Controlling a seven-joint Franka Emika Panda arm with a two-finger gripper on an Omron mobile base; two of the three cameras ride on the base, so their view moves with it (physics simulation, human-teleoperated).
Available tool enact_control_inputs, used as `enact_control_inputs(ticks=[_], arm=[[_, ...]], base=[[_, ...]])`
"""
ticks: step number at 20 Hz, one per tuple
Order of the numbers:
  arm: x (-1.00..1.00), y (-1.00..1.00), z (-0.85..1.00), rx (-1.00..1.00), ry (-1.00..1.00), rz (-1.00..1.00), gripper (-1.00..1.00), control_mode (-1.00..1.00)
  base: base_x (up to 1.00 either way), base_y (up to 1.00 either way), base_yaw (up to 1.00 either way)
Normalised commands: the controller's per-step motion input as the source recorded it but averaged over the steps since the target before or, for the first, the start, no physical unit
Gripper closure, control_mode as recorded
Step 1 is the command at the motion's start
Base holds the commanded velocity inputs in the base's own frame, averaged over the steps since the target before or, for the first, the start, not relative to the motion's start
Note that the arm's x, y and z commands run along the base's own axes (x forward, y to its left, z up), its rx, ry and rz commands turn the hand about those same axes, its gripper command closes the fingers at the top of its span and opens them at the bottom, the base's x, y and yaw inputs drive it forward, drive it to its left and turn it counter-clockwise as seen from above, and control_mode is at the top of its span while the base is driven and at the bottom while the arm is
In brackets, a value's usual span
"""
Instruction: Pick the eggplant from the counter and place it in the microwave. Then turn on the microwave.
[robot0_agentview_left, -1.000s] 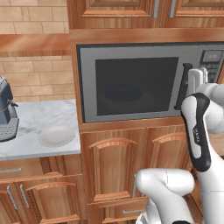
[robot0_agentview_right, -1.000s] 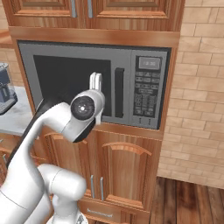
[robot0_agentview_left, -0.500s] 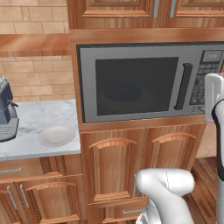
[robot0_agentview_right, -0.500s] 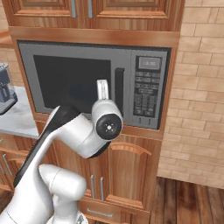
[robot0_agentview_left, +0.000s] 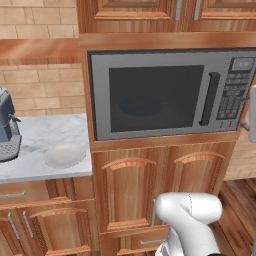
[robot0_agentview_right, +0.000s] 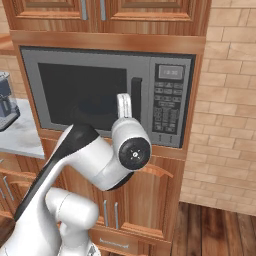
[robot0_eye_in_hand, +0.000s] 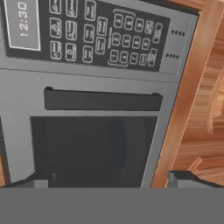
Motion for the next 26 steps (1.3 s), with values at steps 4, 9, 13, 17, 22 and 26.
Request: enact_control_inputs(ticks=[4,9,13,17,22,26], arm=[[-0.20,-0.27,0.10,0.00,0.01,-0.10,-1.00,-1.00],[-0.14,-0.20,0.03,0.00,0.01,-0.06,-1.00,-1.00],[-0.10,-0.09,0.01,0.00,0.04,-0.01,-1.00,-1.00],[-0.11,-0.08,0.01,0.00,0.05,0.00,-1.00,-1.00],[-0.09,-0.03,0.00,0.00,0.05,0.02,-1.00,-1.00],[-0.06,0.00,-0.02,0.00,0.00,0.05,-1.00,-1.00]], base=[[0.00,0.00,0.00],[0.00,0.00,0.00],[0.00,0.00,0.00],[0.00,0.00,0.00],[0.00,0.00,0.00],[0.00,0.00,0.00]])
